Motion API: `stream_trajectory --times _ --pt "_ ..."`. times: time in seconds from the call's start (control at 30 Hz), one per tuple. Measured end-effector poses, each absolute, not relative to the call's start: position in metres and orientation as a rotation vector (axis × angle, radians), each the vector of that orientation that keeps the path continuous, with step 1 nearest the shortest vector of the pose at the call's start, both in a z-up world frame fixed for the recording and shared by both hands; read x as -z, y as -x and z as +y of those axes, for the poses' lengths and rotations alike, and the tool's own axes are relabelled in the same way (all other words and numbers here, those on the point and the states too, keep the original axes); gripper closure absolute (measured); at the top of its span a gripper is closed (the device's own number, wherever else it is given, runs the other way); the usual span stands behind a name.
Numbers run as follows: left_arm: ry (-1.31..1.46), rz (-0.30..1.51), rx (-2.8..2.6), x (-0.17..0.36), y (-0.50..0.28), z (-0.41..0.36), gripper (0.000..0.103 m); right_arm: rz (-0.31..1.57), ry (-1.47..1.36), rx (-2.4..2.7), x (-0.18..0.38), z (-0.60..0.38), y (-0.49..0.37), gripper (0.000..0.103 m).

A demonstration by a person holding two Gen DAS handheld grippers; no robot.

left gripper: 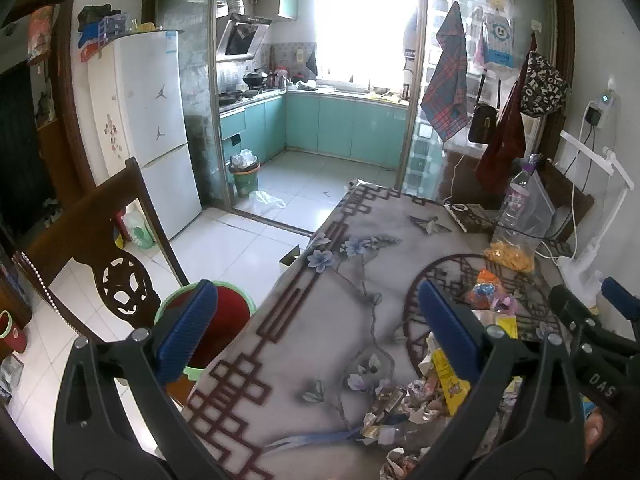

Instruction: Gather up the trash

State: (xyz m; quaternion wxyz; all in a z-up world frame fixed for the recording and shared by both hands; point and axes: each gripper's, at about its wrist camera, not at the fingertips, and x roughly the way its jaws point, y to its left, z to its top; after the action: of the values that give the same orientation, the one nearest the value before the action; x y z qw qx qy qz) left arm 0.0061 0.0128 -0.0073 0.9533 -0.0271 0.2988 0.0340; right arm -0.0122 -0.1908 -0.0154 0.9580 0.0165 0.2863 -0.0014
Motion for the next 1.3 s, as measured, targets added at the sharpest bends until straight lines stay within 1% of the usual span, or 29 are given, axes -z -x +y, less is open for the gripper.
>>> stream_trajectory --times 1.3 --pt "0.024 0.617 -0.087 0.0157 -0.0111 0.0075 0.004 0.594 -0.035 0.009 0.0179 -0.1956 0.0078 0.007"
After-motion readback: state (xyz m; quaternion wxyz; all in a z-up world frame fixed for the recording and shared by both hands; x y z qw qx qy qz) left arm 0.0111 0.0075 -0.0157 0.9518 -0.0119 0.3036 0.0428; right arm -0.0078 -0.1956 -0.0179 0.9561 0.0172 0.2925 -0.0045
